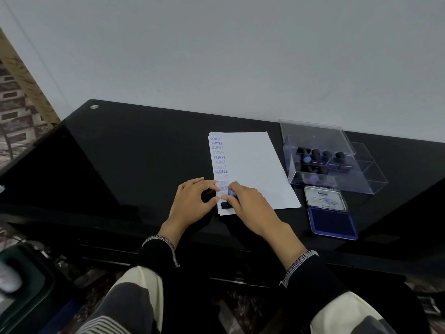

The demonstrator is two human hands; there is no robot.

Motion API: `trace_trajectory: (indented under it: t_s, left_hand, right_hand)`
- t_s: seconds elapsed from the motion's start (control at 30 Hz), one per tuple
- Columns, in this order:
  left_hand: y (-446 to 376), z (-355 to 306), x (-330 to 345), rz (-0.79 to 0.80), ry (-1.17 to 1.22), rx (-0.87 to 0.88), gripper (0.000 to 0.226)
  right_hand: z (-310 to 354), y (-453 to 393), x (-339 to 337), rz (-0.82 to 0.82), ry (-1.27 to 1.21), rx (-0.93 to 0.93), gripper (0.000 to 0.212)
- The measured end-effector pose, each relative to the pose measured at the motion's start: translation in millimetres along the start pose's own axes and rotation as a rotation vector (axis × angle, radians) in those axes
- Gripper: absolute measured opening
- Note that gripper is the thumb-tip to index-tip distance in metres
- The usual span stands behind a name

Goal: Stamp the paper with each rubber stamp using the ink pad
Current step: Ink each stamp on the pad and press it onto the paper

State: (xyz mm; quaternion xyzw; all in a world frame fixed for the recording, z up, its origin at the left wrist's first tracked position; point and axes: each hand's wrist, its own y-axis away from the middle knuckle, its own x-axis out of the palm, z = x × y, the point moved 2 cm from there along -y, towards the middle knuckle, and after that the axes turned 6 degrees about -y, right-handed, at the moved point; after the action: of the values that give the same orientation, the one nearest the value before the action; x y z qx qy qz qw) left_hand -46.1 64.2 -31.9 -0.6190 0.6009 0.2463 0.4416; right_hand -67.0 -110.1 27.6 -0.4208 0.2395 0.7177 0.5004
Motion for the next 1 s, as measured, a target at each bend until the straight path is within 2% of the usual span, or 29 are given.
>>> trace_trajectory:
  t_s: [0.77, 1.0]
  left_hand:
    - [0.2, -1.8, 0.3, -0.011, -0.018, 0.015, 0.022]
    - [1.2, -4.9, -2.5, 0.024, -0.017, 0.028, 0.052]
  right_hand:
    - [-0.2, -5.1, 7.7, 0.014, 0.14, -0.021, 0.032]
    - [-1.2, -1.5, 11.1, -0.044, 0.124, -0.002, 0.032]
